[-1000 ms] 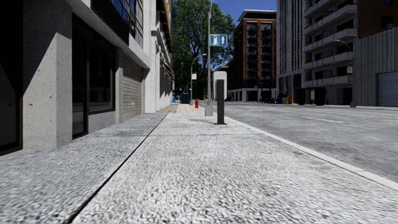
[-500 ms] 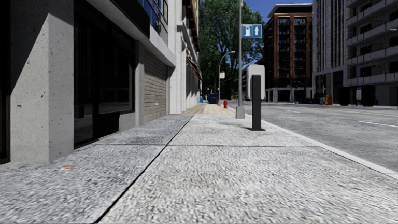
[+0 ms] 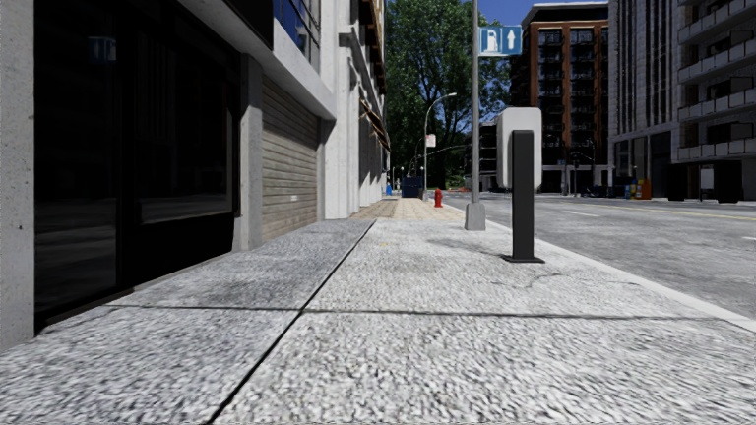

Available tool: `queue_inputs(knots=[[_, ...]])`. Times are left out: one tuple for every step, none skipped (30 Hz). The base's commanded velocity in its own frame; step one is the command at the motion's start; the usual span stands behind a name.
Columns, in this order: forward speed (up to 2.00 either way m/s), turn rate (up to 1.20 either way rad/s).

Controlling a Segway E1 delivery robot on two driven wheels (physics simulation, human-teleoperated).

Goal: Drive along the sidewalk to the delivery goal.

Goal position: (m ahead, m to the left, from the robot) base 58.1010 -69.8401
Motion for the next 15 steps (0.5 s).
queue_inputs(knots=[[2.0,0.0],[2.0,0.0],[2.0,0.0],[2.0,0.0],[2.0,0.0],[2.0,0.0],[2.0,0.0],[2.0,0.0],[2.0,0.0],[2.0,0.0],[2.0,0.0],[2.0,0.0],[2.0,0.0],[2.0,0.0],[2.0,0.0]])
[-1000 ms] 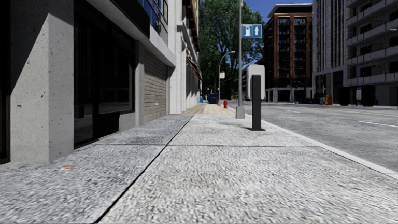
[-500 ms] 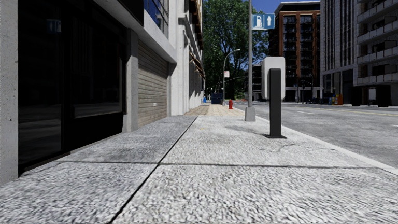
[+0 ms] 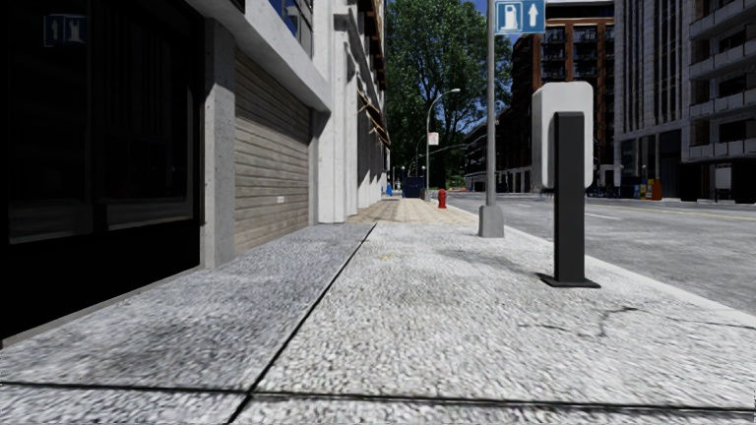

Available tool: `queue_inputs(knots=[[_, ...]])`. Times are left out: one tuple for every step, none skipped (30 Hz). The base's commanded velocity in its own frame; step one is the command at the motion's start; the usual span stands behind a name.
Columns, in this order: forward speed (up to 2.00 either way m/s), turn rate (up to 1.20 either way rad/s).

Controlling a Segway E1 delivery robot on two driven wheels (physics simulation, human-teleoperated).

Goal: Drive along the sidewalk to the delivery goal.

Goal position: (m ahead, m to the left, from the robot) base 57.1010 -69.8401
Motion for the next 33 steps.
queue_inputs(knots=[[2.0,0.0],[2.0,0.0],[2.0,0.0],[2.0,0.0],[2.0,0.0],[2.0,0.0],[2.0,0.0],[2.0,0.0],[2.0,0.0],[2.0,0.0],[2.0,0.0],[2.0,0.0],[2.0,0.0],[2.0,0.0],[2.0,0.0],[2.0,0.0],[2.0,0.0],[2.0,0.0],[2.0,0.0],[2.0,-0.06],[2.0,-0.06],[2.0,-0.11],[2.0,-0.15],[2.0,-0.2],[2.0,-0.22],[2.0,-0.23],[2.0,-0.23],[2.0,-0.23],[2.0,-0.23],[2.0,-0.23],[2.0,-0.23],[2.0,-0.23],[2.0,-0.23]])
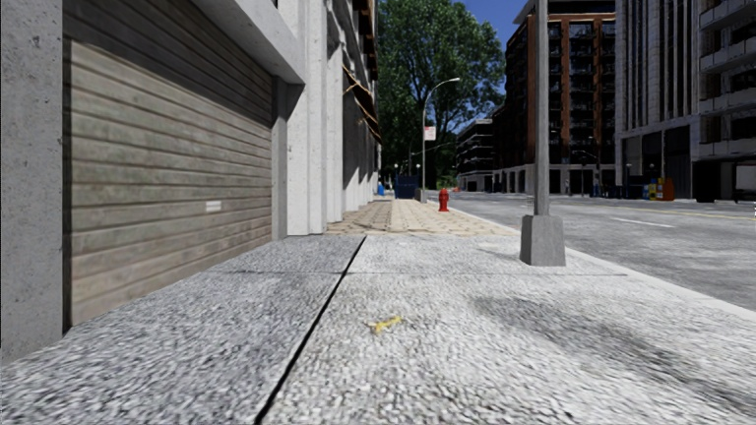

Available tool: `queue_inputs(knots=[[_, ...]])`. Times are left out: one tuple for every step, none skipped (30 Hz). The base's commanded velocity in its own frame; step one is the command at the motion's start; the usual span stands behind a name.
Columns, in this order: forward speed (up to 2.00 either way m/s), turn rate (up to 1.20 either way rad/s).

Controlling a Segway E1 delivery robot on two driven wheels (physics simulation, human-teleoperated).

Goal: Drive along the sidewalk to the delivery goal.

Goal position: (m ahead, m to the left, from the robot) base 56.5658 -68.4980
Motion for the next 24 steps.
queue_inputs(knots=[[2.0,-0.23],[2.0,-0.23],[2.0,-0.23],[2.0,-0.23],[2.0,-0.23],[2.0,-0.23],[2.0,-0.23],[2.0,-0.23],[2.0,-0.23],[2.0,-0.23],[2.0,-0.23],[2.0,-0.23],[2.0,-0.18],[2.0,-0.13],[2.0,-0.07],[2.0,0.0],[2.0,0.0],[2.0,0.0],[2.0,0.0],[2.0,0.0],[2.0,0.0],[2.0,0.0],[2.0,0.0],[2.0,0.0]])
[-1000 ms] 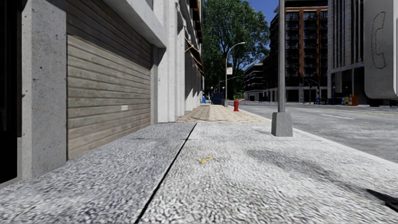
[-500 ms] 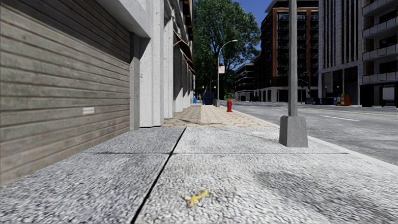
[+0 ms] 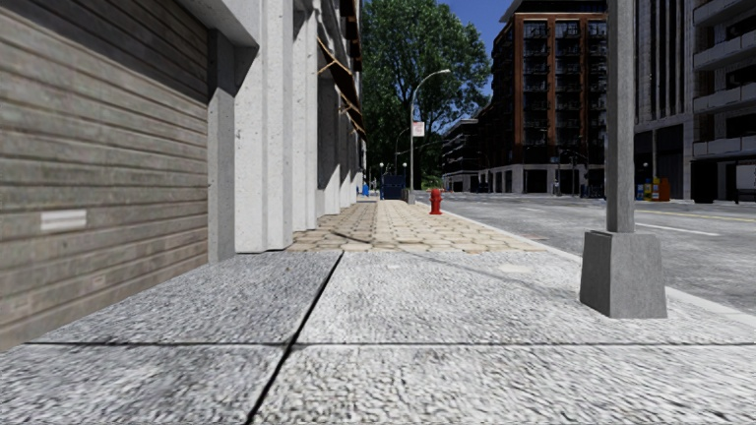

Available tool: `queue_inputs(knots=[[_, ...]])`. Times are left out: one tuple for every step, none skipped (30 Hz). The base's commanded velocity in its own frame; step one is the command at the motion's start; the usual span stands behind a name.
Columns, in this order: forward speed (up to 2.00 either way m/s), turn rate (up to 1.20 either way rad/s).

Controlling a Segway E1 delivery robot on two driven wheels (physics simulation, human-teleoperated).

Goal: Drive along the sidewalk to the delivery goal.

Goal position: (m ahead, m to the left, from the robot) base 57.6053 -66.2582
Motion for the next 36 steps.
queue_inputs(knots=[[2.0,0.0],[2.0,0.0],[2.0,0.0],[2.0,0.0],[2.0,0.0],[2.0,0.0],[2.0,0.0],[2.0,0.0],[2.0,0.0],[2.0,0.0],[2.0,0.0],[2.0,0.0],[2.0,0.0],[2.0,0.0],[2.0,0.0],[2.0,0.0],[2.0,0.0],[2.0,0.0],[2.0,0.0],[2.0,0.0],[2.0,0.0],[2.0,0.0],[2.0,0.0],[2.0,0.0],[2.0,0.0],[2.0,0.0],[2.0,0.0],[2.0,0.0],[2.0,0.0],[2.0,0.0],[2.0,0.0],[2.0,0.0],[2.0,0.0],[2.0,0.0],[2.0,0.0],[2.0,0.0]])
